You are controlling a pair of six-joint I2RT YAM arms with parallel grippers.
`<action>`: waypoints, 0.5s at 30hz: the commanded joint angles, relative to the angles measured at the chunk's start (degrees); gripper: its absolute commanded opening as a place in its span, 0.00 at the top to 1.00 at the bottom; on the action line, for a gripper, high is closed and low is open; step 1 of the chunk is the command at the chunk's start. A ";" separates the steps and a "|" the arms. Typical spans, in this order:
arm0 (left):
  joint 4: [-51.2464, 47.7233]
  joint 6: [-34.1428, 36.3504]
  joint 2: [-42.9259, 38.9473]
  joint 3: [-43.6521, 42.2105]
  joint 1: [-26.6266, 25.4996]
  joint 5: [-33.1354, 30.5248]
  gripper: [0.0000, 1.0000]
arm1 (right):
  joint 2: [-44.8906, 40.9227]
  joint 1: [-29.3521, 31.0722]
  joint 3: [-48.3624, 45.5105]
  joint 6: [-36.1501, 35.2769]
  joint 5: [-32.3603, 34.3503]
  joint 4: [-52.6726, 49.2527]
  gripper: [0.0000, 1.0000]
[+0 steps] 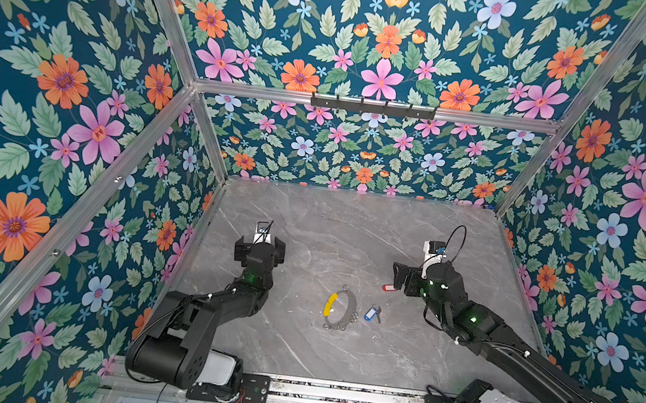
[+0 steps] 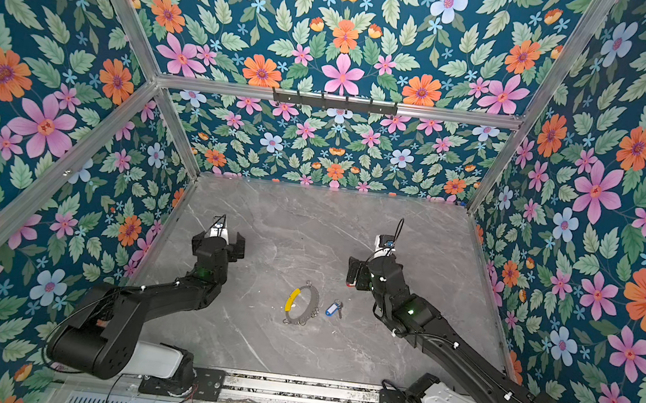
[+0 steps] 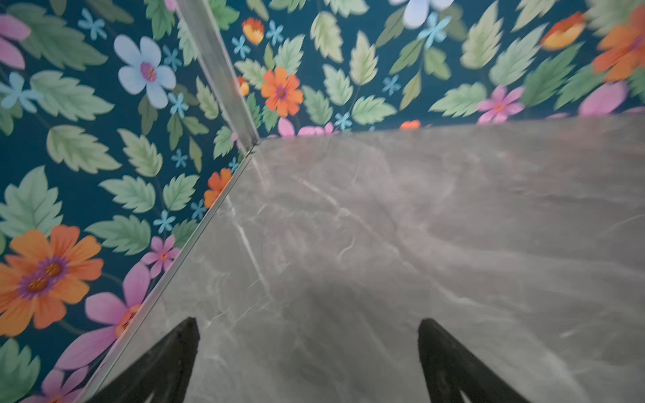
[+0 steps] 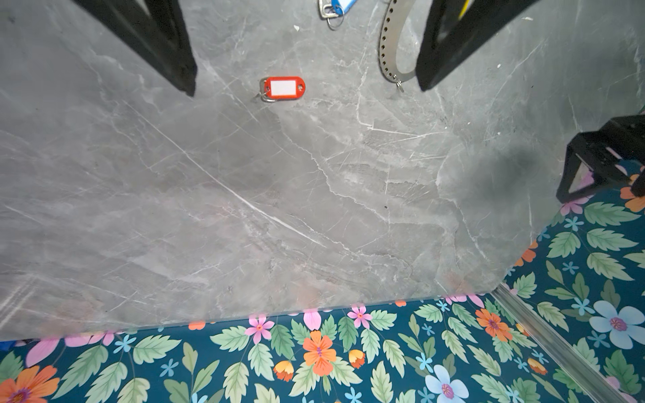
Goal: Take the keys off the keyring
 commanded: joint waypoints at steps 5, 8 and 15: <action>25.80 3.38 7.48 -6.50 2.59 5.14 0.00 | -1.44 -0.02 -1.78 -4.67 1.45 4.03 0.01; 21.12 1.00 6.67 -5.19 5.26 9.86 0.00 | -3.84 -0.86 -6.04 -9.08 1.45 12.43 0.01; 28.17 -2.00 10.04 -8.39 10.80 21.03 0.00 | -6.43 -15.40 -12.56 -10.58 -3.24 20.80 0.01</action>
